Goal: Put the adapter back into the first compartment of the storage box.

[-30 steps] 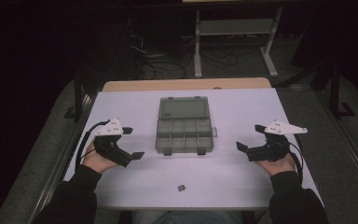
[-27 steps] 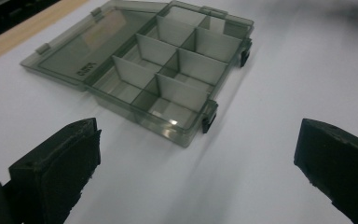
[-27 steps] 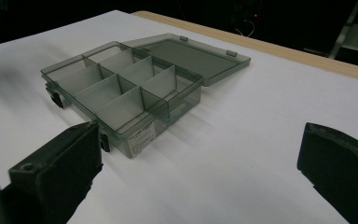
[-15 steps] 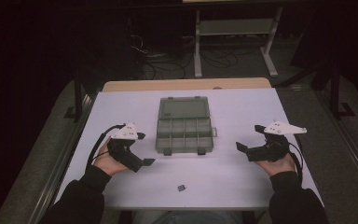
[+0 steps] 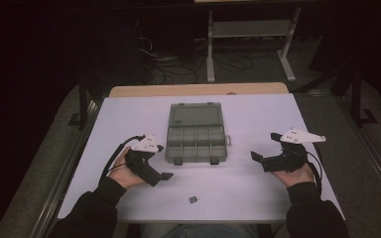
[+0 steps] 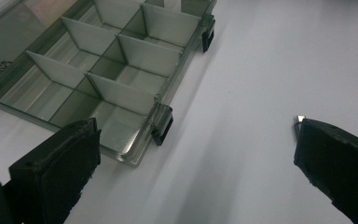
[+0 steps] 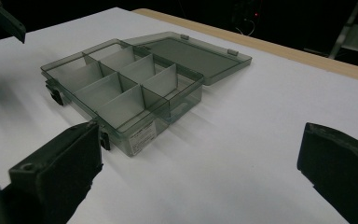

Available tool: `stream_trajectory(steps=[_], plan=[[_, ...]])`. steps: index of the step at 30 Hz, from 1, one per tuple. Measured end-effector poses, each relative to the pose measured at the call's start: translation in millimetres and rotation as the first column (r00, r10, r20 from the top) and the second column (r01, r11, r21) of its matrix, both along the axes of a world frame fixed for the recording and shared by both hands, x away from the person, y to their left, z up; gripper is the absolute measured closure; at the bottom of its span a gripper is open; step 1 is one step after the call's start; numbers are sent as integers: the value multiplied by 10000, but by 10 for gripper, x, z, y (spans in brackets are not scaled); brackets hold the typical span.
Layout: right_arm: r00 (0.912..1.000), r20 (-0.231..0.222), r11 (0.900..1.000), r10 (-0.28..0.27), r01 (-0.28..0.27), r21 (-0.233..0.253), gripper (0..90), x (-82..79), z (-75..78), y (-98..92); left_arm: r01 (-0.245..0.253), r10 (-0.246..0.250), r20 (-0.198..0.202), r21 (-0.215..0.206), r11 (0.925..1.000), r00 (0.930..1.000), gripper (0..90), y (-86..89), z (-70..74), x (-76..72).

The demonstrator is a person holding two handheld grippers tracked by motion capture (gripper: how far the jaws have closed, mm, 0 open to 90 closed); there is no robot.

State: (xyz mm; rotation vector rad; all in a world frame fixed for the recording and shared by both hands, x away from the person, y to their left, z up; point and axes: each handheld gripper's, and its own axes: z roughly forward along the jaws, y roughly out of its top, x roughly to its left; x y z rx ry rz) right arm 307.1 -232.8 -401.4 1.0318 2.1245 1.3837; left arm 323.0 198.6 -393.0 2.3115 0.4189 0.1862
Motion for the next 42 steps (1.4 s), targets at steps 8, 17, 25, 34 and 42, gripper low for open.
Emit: stream_trajectory(steps=[8, 17, 25, 34, 42], plan=[[10000, -53, 10000, 38, -38, -24, 0, 3, -4, 9, 182, -181, -134, 59, 9998, 9997, 0, -104, -45, -20], [10000, -66, 10000, 51, -51, -33, 0, 4, -5, 13, 518, -514, -206, 195, 9985, 9985, 0, -251, -72, -53], [10000, -42, 9999, 76, -77, -94, 0, 3, -4, 17, 854, -848, -205, 304, 9959, 9962, 0, -368, -68, -104], [9999, -60, 9998, 124, -125, -155, 0, 3, -3, 26, 1178, -1162, -356, 461, 9920, 9926, 0, -466, -111, -150], [9998, -71, 9997, 163, -164, -190, 0, 1, -4, 35, 1501, -1476, -421, 648, 9865, 9882, 0, -569, -145, -220]])
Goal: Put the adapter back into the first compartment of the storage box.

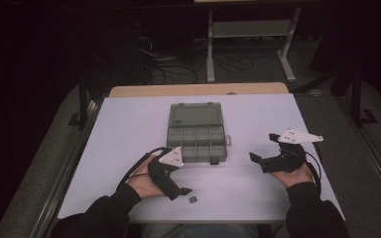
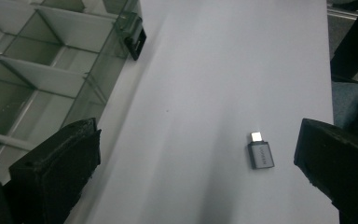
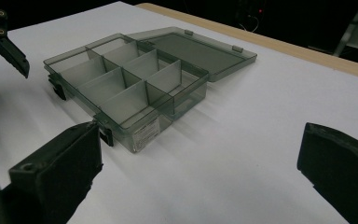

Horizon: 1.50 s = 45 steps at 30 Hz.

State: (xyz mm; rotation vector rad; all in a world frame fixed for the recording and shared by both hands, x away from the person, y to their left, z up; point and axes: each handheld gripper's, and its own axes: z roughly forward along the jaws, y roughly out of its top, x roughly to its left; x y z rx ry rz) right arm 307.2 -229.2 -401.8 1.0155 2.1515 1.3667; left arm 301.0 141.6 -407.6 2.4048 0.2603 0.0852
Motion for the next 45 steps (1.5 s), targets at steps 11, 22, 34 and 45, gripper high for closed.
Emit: stream_trajectory(steps=[11, 22, 34, 45], plan=[[10000, -4, 10000, 52, -52, -58, 0, -7, 3, 12, 434, -425, -253, 331, 9985, 9988, 0, -133, -71, -94], [9999, 30, 9999, 107, -107, -121, 0, -14, 9, 25, 1087, -1040, -679, 692, 9917, 9923, 27, -225, -160, -196], [9999, 12, 9998, 136, -136, -146, 0, -19, 10, 29, 1559, -1483, -1050, 691, 9853, 9834, 148, -245, -189, -248], [9998, 19, 9997, 175, -175, -182, 0, -19, 10, 33, 1801, -1666, -1449, 851, 9800, 9753, 341, -230, -231, -216]])
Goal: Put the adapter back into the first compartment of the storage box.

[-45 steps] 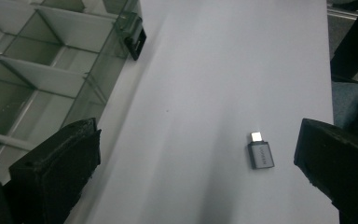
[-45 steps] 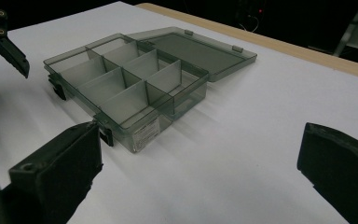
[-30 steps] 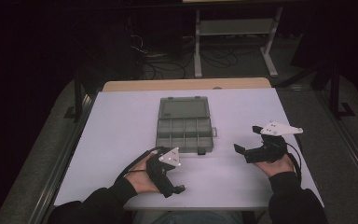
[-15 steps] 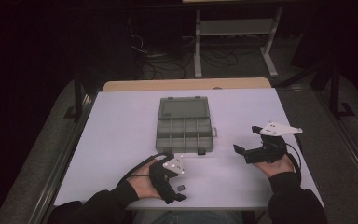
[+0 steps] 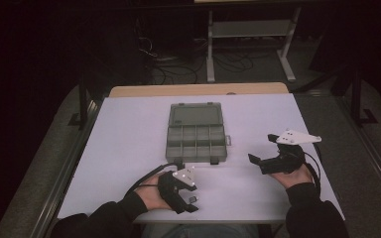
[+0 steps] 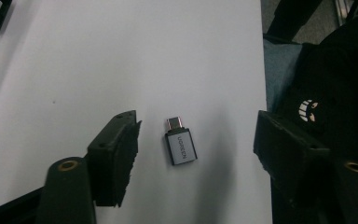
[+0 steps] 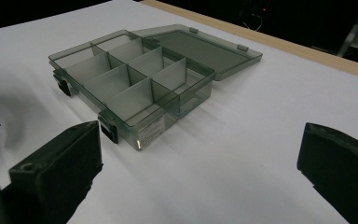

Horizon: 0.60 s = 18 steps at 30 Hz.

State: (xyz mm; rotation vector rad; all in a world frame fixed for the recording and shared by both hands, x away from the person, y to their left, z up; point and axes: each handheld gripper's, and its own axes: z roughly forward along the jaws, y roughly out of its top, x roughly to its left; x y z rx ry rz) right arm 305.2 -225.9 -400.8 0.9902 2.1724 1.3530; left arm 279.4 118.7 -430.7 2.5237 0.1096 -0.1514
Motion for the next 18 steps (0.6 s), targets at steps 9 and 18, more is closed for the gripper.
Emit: stream_trajectory(steps=[9, 18], plan=[[10000, -21, 10000, 8, -8, -14, 0, -1, -1, 6, -61, 59, 95, 172, 9998, 9999, 507, -8, -16, 2], [10000, -1, 10000, 34, -34, 7, 0, -1, 1, 4, -35, 35, 1, 292, 9996, 10000, 656, -14, -36, 11]])
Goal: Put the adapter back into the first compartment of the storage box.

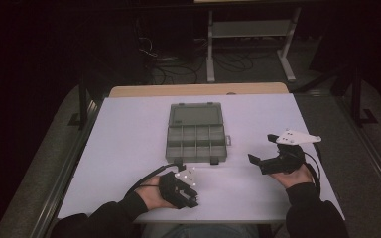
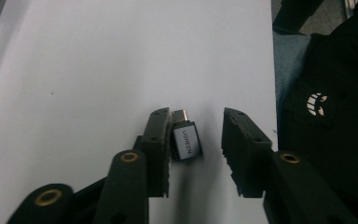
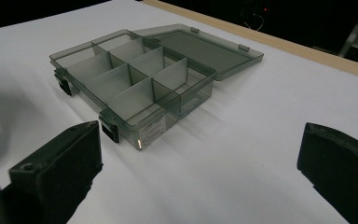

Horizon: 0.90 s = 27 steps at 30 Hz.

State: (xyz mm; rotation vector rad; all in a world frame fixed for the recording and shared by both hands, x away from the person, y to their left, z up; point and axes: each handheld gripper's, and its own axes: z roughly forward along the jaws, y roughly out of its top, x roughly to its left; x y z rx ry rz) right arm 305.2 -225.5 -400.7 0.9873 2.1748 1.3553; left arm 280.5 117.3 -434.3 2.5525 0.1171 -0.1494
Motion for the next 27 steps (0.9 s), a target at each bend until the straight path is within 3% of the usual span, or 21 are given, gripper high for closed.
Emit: stream_trajectory(steps=[9, 27], plan=[[10000, 11, 10000, 7, -7, 9, 0, -1, 2, 0, -48, 47, 116, 33, 10000, 9999, 757, 2, -3, 8], [10000, 14, 10000, 9, -9, 20, 0, 1, 2, -5, -117, 121, 232, -136, 9998, 9997, 760, 47, 70, 30]])
